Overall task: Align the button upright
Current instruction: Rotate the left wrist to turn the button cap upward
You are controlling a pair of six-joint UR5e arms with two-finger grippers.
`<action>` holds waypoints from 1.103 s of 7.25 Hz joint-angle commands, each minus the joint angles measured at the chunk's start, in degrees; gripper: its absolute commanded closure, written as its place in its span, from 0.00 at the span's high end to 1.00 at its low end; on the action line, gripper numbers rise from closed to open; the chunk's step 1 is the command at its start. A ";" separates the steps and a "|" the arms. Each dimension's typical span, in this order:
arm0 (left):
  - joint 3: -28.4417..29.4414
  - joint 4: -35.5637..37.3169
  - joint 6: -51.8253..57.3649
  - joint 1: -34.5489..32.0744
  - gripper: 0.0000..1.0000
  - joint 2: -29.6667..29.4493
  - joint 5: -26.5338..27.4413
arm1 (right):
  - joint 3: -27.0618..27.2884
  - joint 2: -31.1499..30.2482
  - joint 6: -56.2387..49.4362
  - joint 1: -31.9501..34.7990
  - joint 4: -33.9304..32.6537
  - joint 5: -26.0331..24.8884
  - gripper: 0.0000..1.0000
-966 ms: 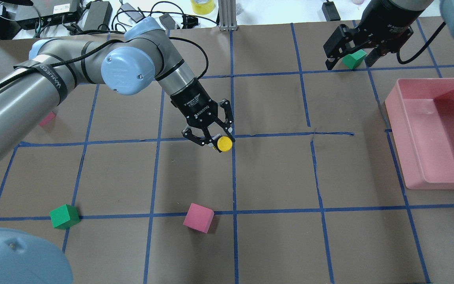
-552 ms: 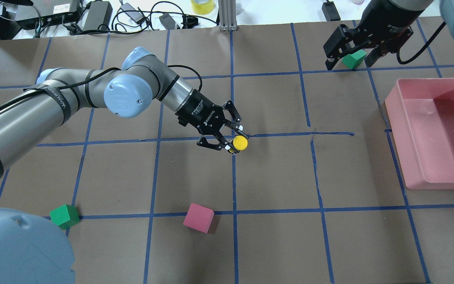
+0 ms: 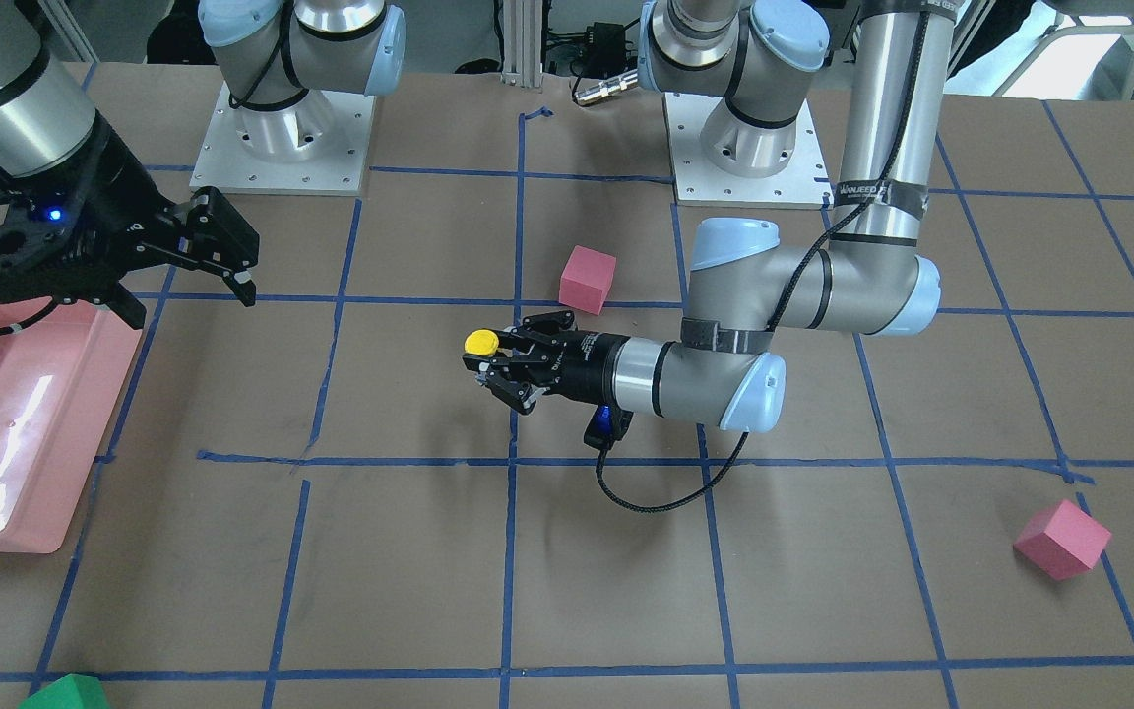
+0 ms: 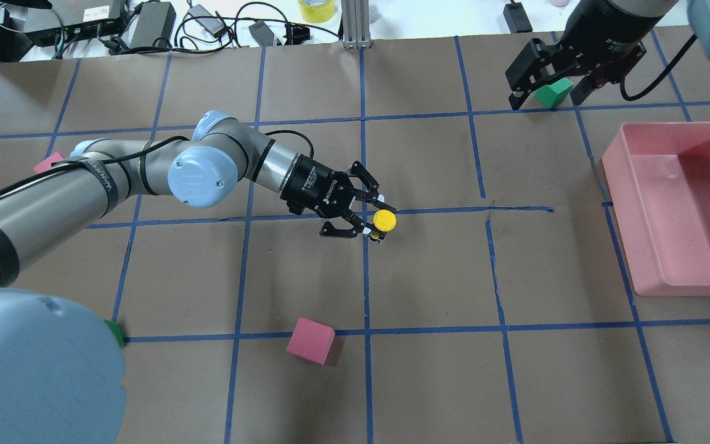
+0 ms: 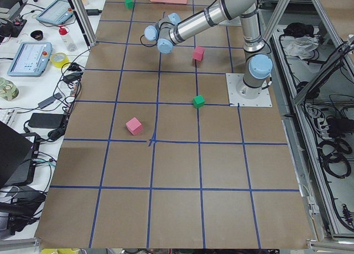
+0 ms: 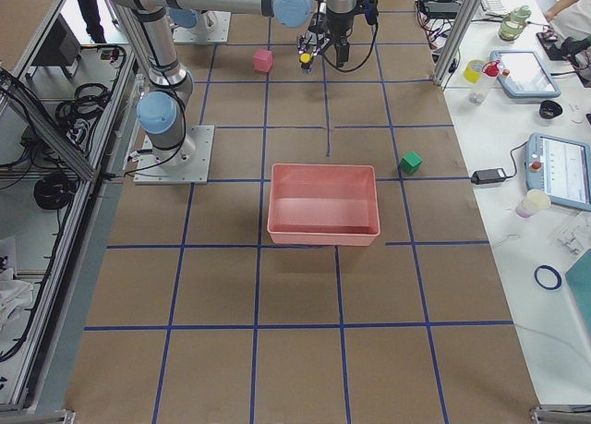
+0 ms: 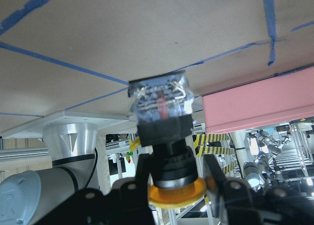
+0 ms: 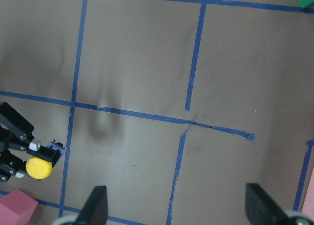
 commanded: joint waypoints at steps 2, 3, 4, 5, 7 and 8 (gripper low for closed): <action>-0.56 0.83 0.04 2.10 0.00 -3.85 -3.72 | 0.00 -0.02 0.00 0.00 0.07 0.01 1.00; -0.47 0.84 0.04 2.19 0.00 -4.65 -4.00 | 0.00 -0.02 0.00 0.00 0.07 -0.08 1.00; -0.47 0.92 0.04 2.46 0.00 -5.27 -4.01 | 0.00 0.07 0.00 0.00 0.07 0.01 1.00; -0.39 0.92 0.13 2.55 0.00 -5.88 -4.01 | 0.00 -0.01 0.00 0.00 0.07 0.01 1.00; -0.65 0.92 1.08 3.16 0.09 -6.76 -4.01 | 0.00 0.07 0.00 0.00 0.07 0.01 1.00; -0.74 0.84 2.05 3.25 0.09 -7.03 -4.01 | 0.00 0.07 0.00 0.00 0.07 0.01 1.00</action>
